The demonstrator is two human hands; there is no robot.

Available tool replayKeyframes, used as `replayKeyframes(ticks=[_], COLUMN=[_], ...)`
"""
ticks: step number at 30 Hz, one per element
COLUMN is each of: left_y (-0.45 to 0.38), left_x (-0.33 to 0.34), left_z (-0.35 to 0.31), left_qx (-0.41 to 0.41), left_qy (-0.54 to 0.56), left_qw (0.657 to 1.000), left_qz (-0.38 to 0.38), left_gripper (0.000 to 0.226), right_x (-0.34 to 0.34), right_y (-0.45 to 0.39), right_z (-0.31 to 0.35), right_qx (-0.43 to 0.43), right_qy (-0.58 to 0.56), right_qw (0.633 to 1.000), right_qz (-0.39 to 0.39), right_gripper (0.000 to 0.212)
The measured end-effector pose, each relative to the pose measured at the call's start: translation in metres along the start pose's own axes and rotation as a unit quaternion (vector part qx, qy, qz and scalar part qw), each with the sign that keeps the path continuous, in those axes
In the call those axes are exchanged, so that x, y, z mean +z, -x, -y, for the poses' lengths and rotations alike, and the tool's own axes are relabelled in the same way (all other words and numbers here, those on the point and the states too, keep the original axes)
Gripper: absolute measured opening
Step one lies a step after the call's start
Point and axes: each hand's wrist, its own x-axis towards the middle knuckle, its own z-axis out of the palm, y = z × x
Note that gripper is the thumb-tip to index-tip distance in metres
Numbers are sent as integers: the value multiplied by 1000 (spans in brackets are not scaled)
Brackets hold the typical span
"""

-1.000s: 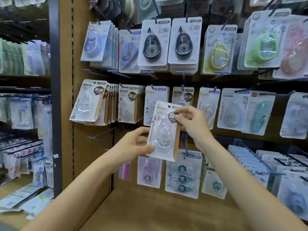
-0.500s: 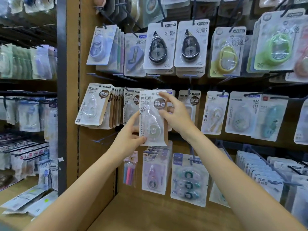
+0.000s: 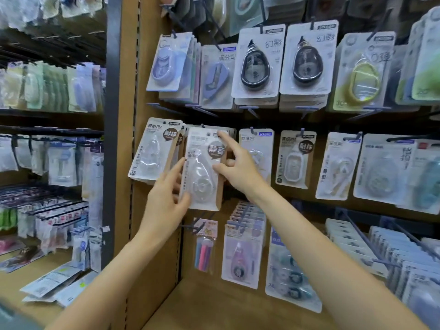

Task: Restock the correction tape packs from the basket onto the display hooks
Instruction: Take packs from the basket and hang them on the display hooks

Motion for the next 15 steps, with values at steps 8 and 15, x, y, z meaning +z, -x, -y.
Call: replayKeyframes(ticks=[8, 15], left_y=[-21, -53], left_x=[-54, -62], left_z=[31, 42], left_qx=[-46, -102], left_qy=[-105, -24], left_qw=[993, 994], left_qz=[-30, 43], left_gripper=[47, 51], right_x=[72, 80], right_y=[-58, -65], right_z=[22, 18], right_qx=[23, 30], right_qy=[17, 74], right_qw=[1000, 997], right_qz=[6, 11], right_gripper=[75, 75])
